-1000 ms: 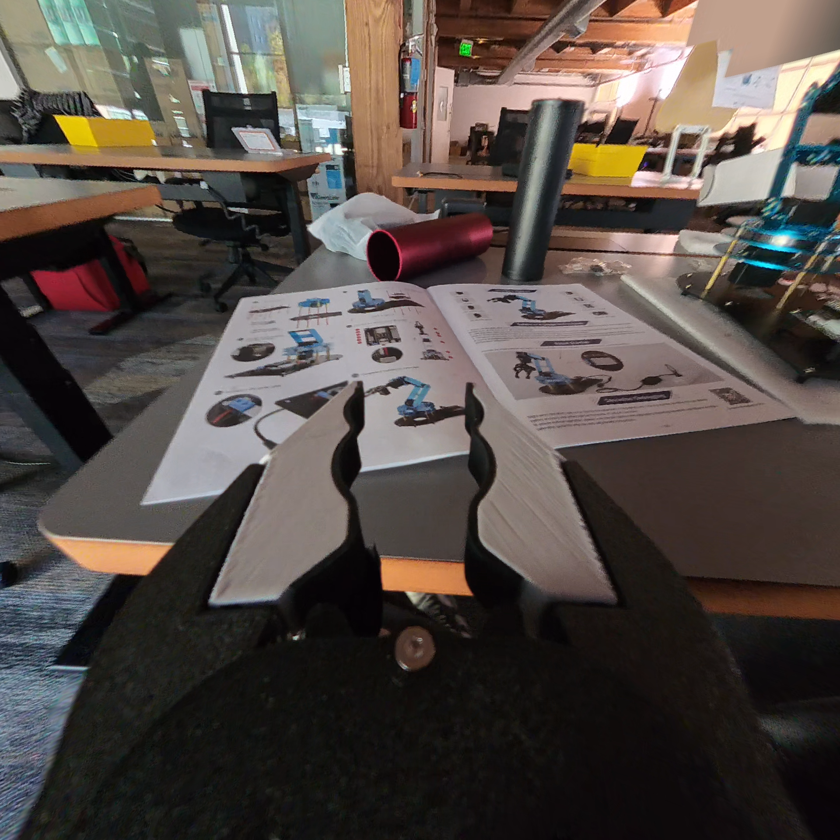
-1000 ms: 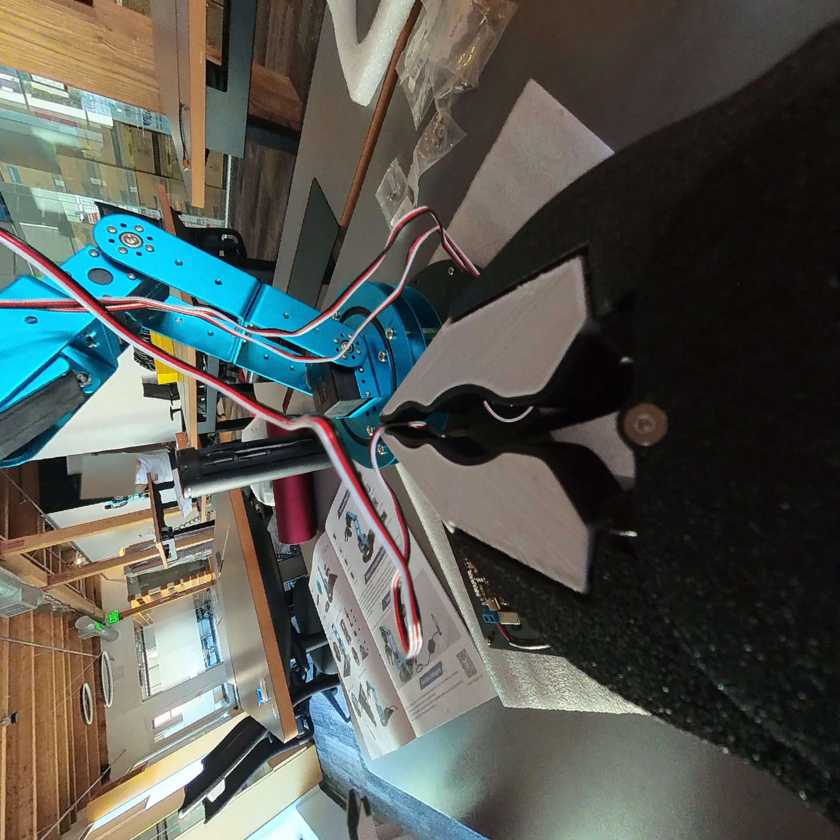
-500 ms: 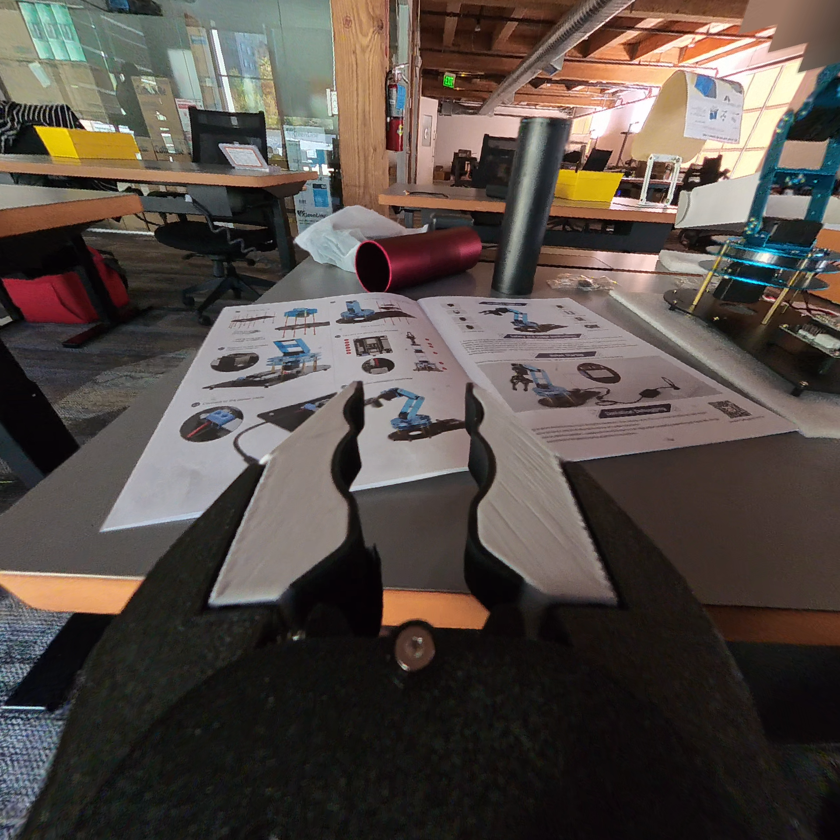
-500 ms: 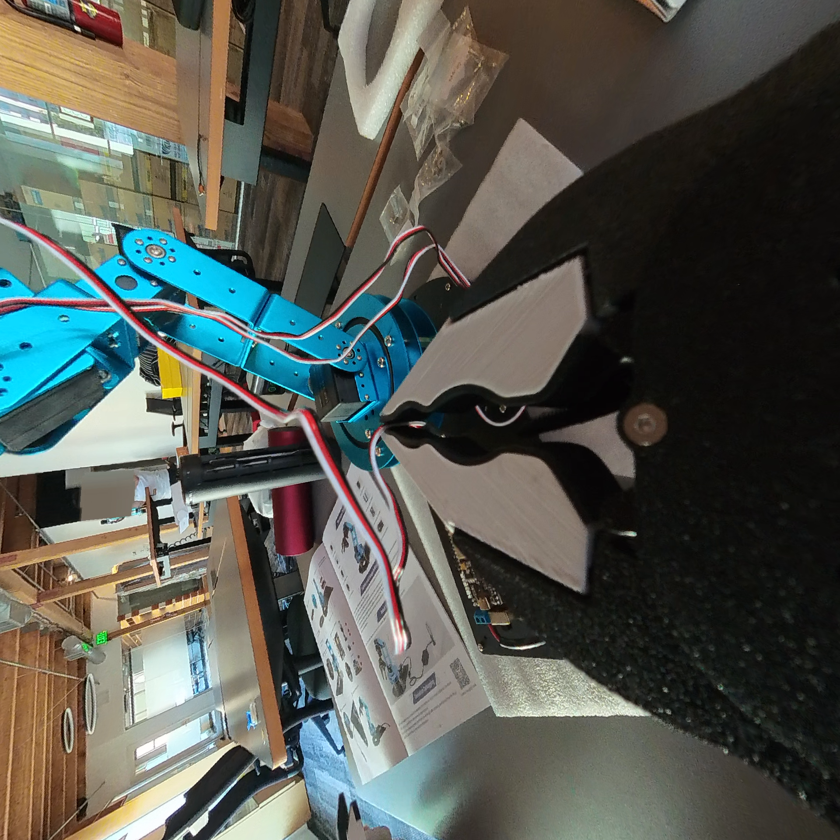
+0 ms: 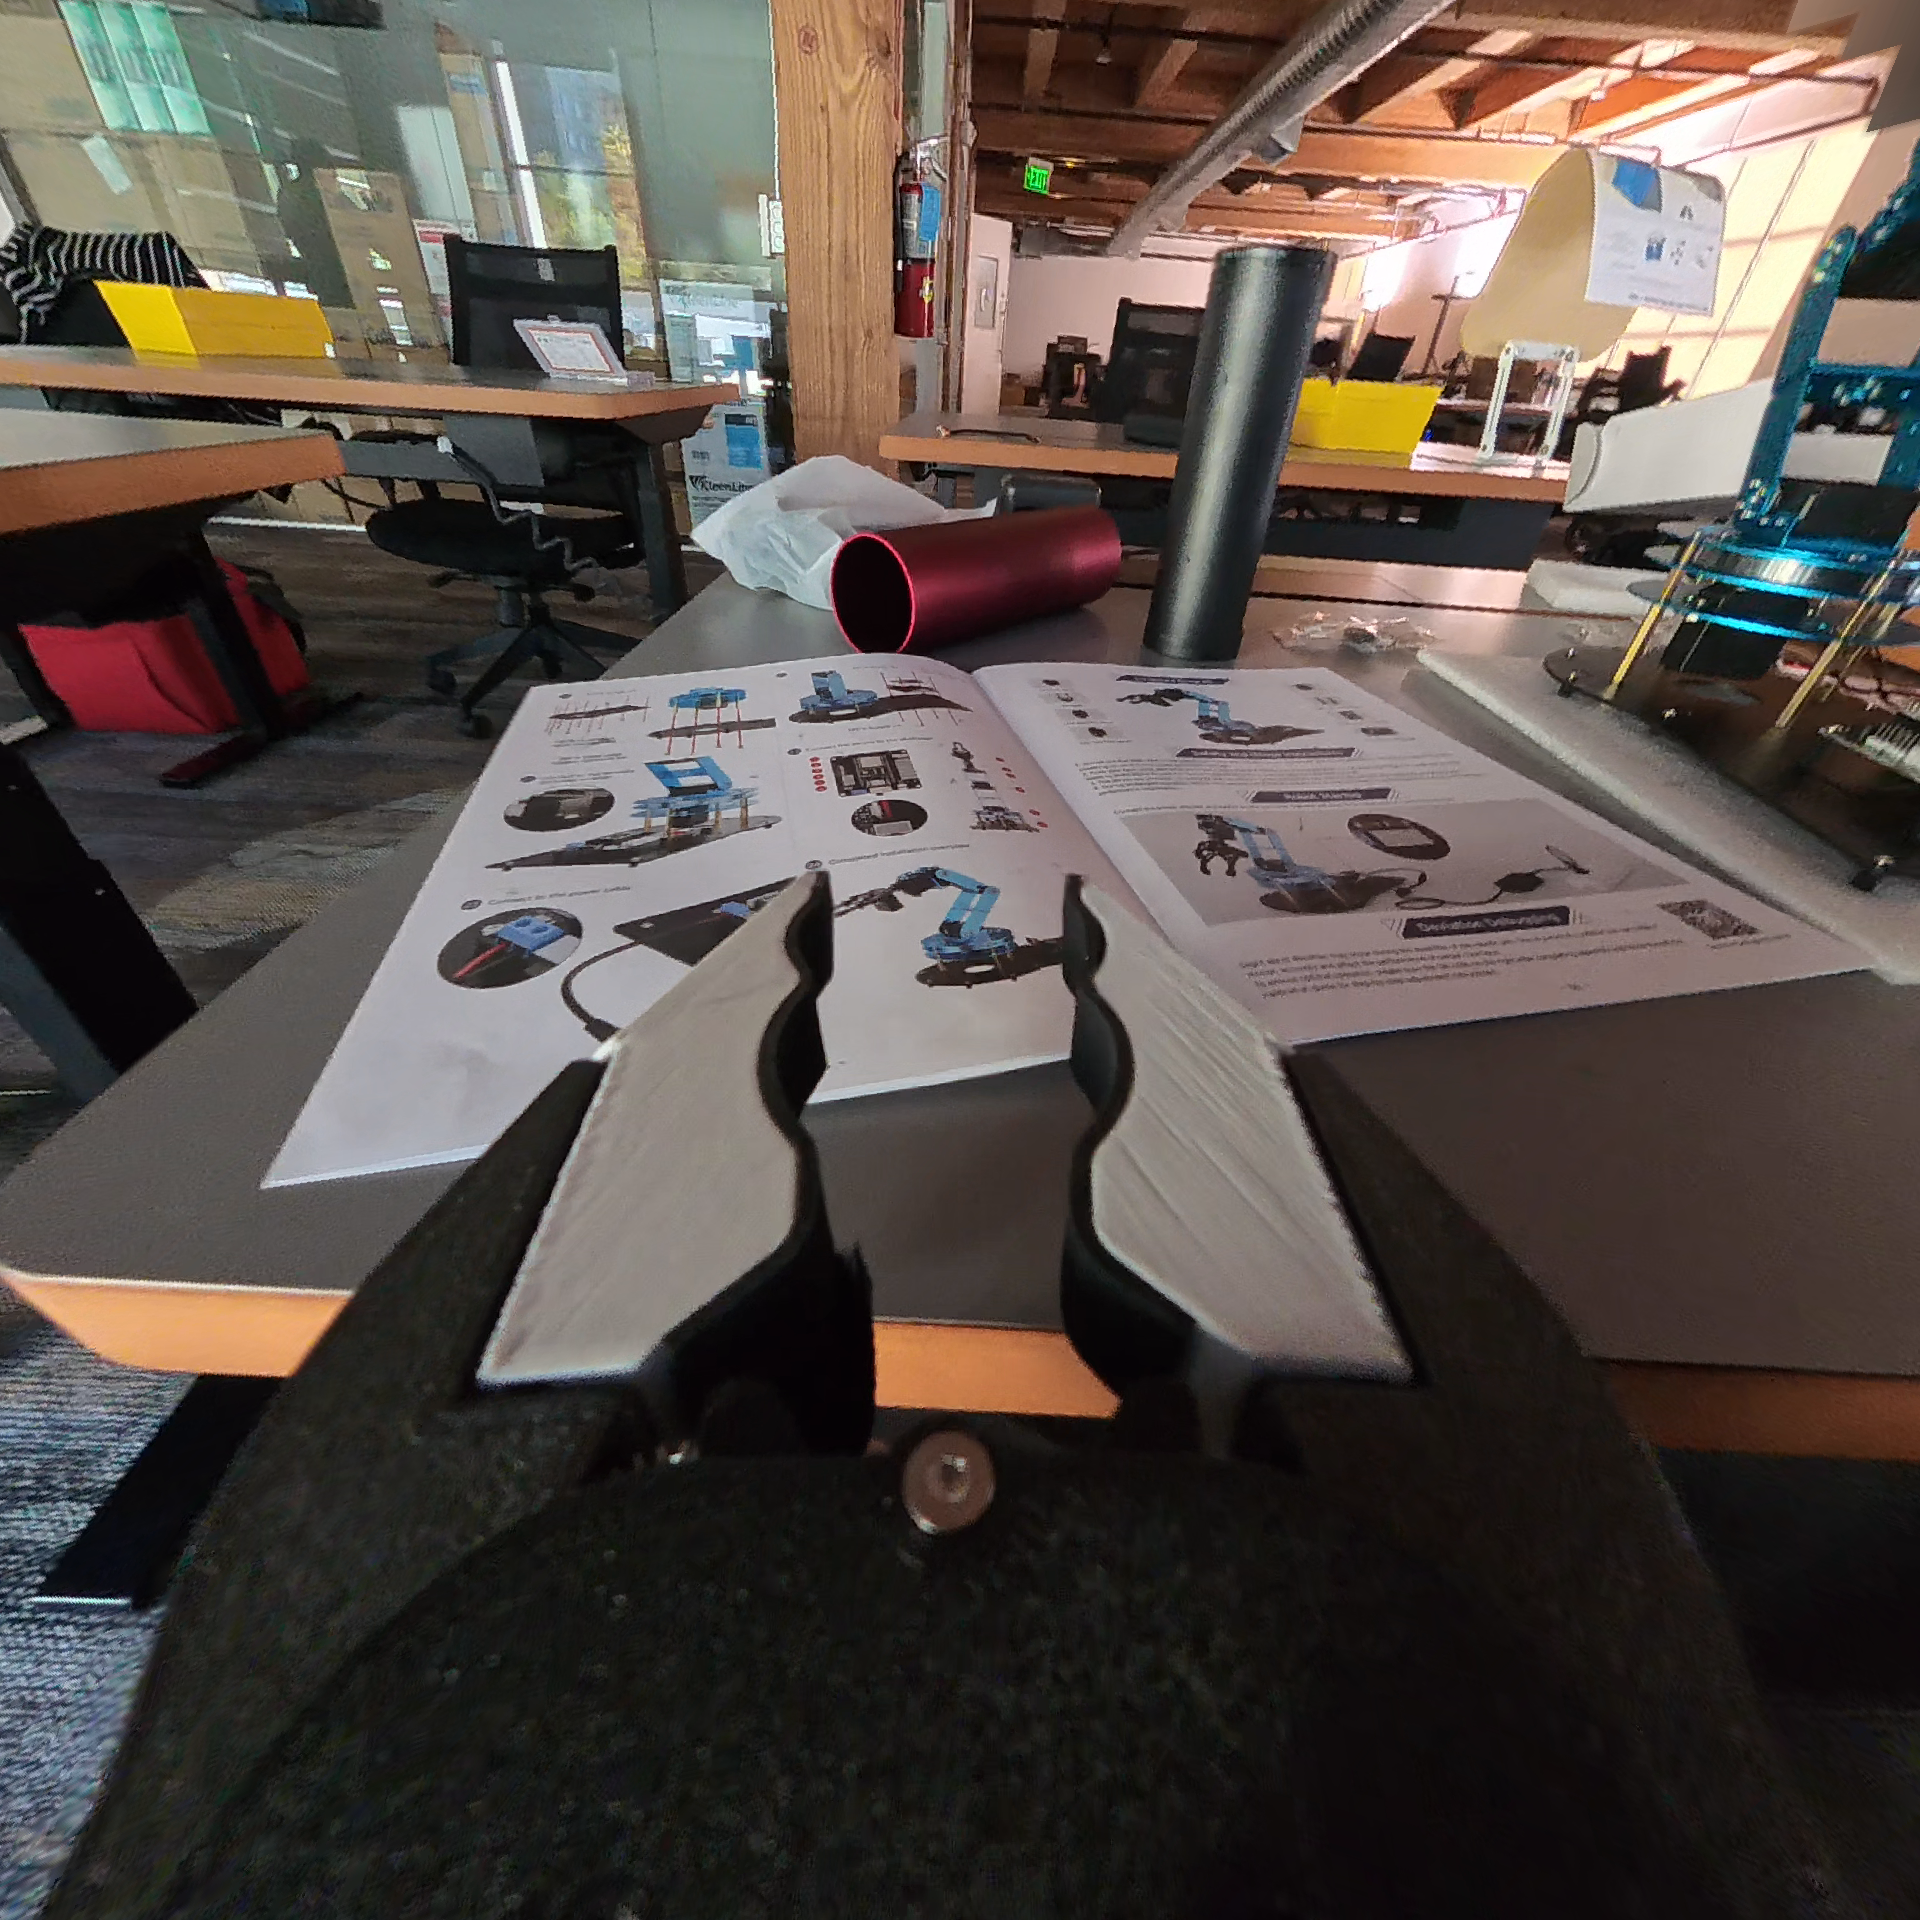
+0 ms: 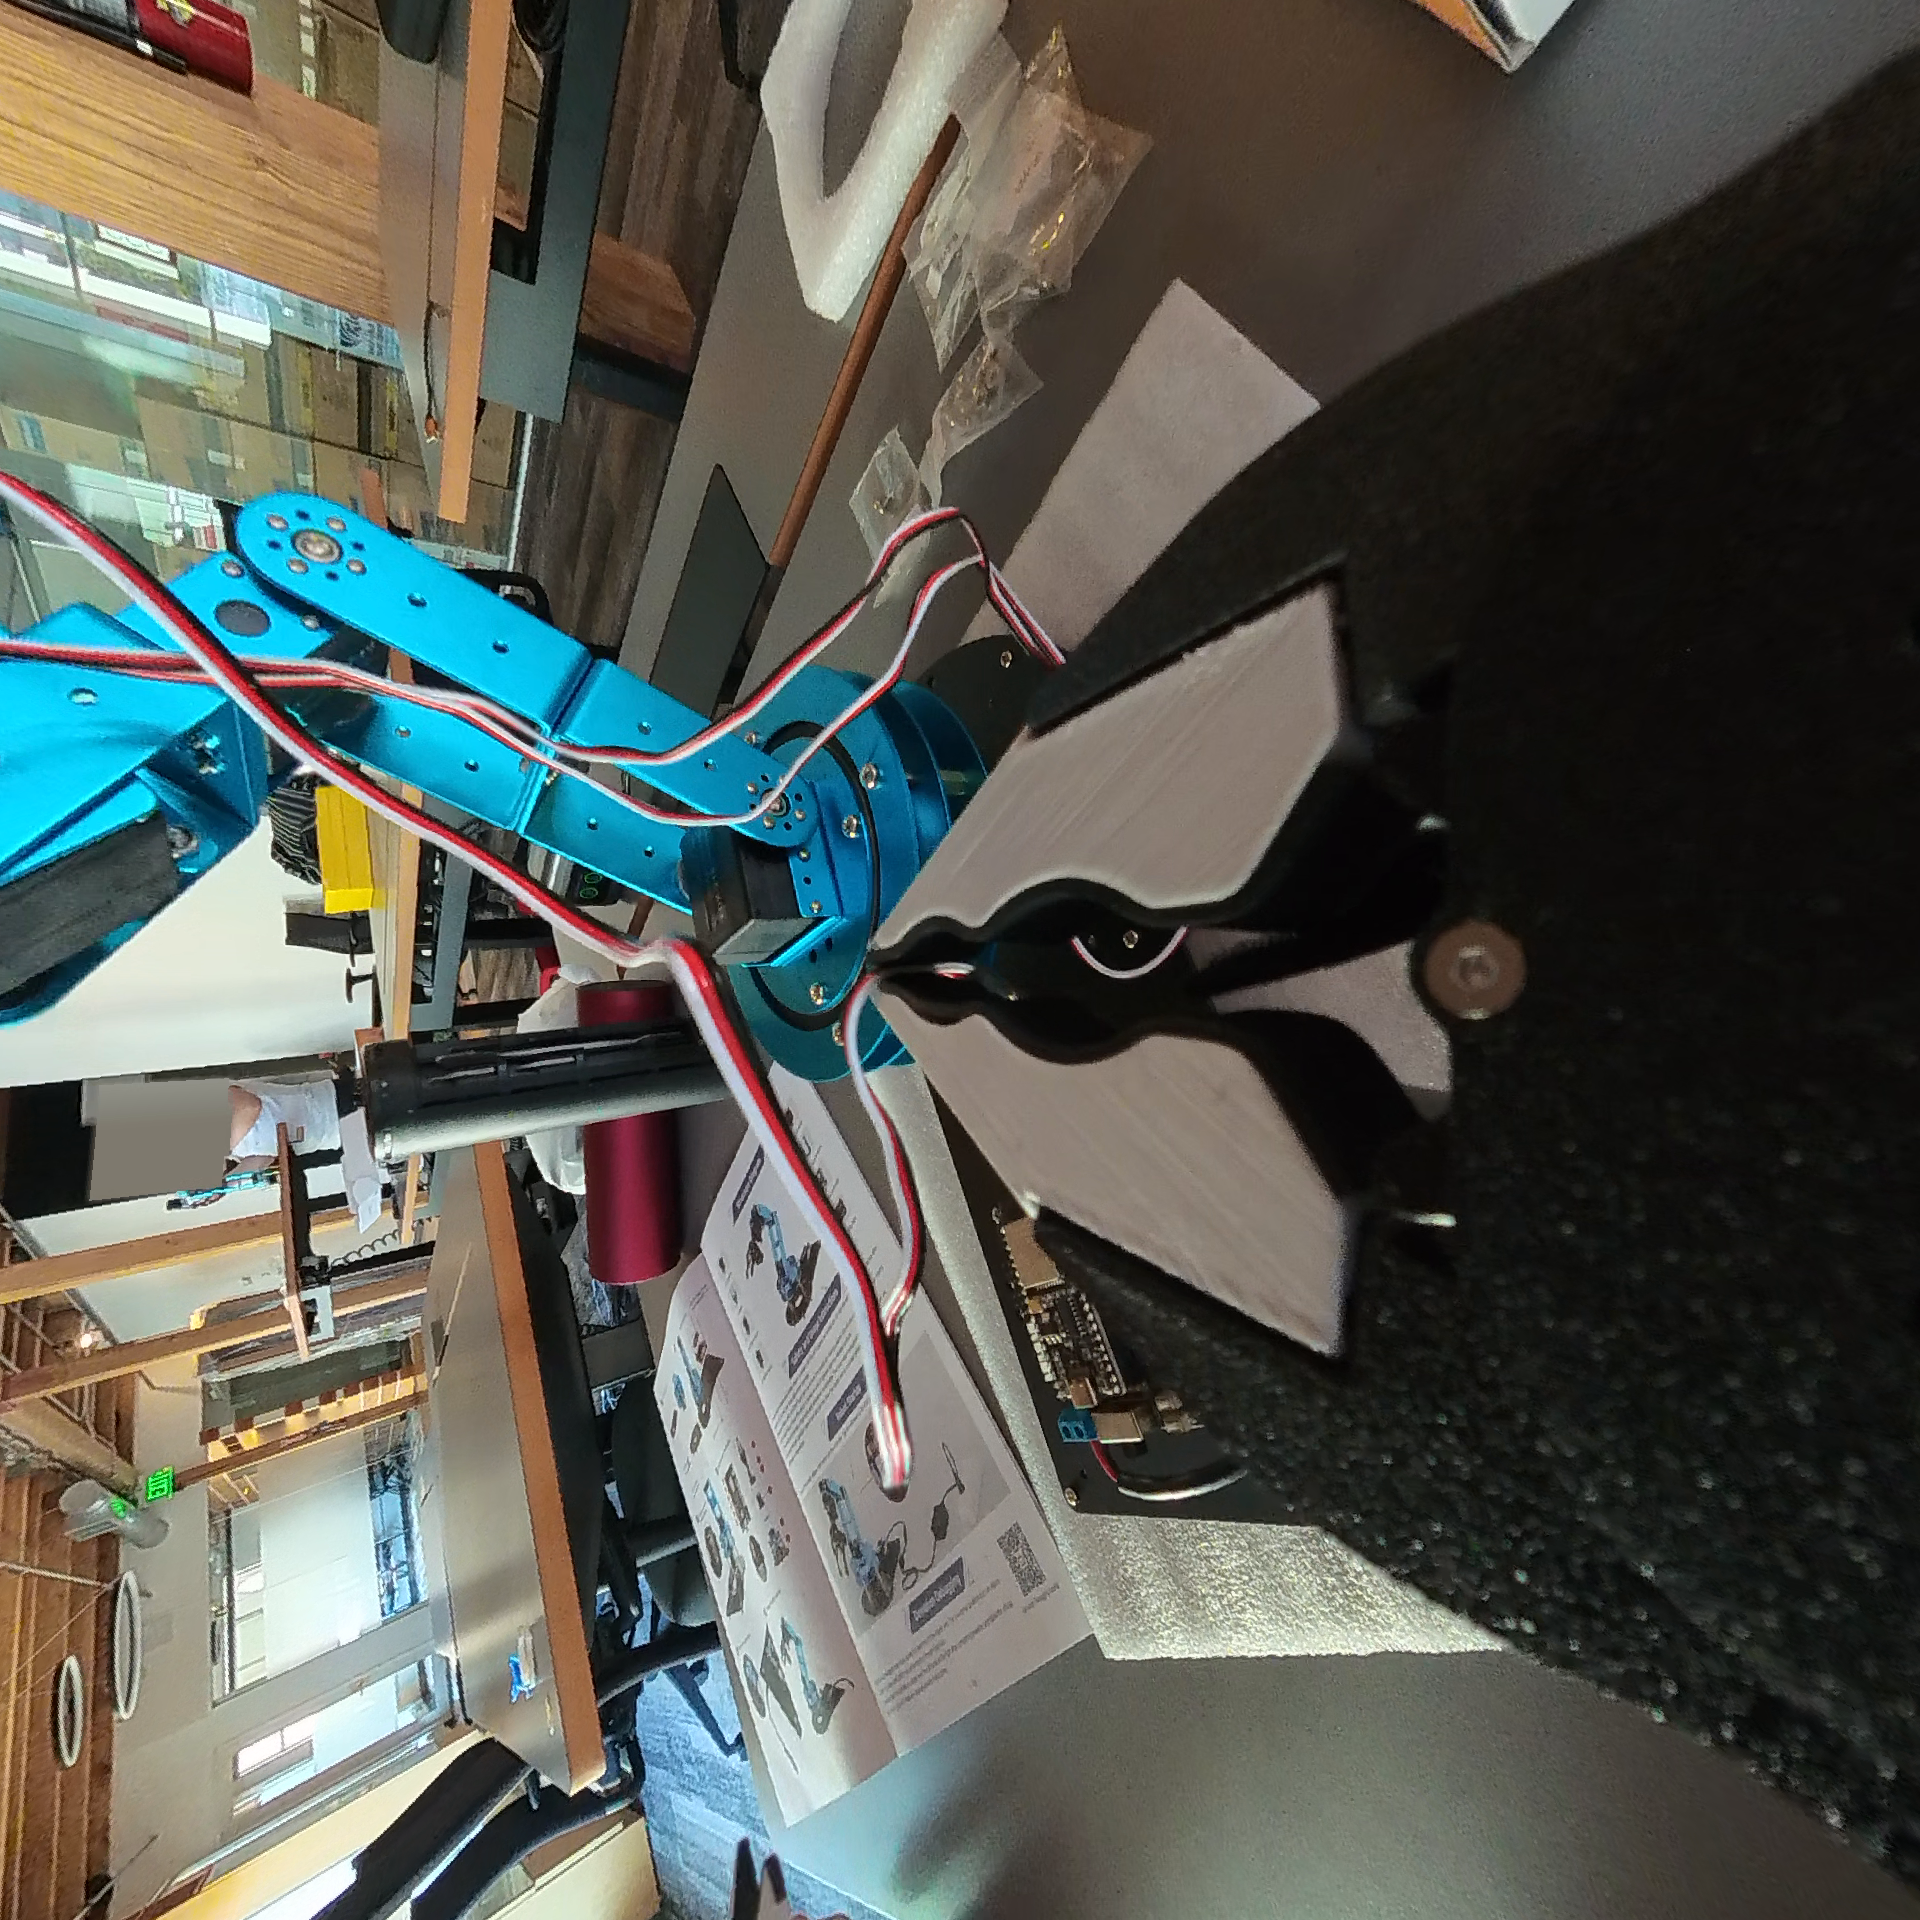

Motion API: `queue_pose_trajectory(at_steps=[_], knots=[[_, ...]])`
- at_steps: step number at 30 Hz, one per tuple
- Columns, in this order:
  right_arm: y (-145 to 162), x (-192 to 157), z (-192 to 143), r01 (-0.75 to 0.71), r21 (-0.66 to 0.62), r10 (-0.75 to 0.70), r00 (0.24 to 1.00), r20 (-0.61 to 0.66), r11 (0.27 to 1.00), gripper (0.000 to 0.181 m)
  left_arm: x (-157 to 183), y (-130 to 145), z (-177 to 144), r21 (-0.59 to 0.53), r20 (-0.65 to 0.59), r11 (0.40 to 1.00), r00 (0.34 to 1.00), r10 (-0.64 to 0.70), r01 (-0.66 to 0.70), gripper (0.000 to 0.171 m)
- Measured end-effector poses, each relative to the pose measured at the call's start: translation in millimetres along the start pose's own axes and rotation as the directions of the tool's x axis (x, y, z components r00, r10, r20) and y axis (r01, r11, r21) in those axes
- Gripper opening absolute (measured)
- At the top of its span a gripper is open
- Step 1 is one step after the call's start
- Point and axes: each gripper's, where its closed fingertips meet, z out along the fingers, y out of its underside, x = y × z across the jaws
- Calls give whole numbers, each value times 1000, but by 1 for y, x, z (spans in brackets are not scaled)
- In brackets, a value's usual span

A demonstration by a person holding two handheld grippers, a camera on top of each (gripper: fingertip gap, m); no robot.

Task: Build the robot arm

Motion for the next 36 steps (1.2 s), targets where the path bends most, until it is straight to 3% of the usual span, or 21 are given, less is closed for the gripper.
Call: queue_pose_trajectory(at_steps=[11, 17, 36], knots=[[3, 4, 0, -21, -6, 21, 1000, -6, 1000, 0, -7, 2, -2, -13, 24, 1000, 1000, 6, -5, 43], [5, 5, 1, -23, -15, 23, 1000, -7, 1000, 0, -18, 7, -2, -50, 111, 998, 993, 38, -32, 41], [11, 10, 3, -36, -37, 35, 999, -17, 999, 0, -18, 9, -1, -49, 96, 998, 995, 30, -26, 41]])
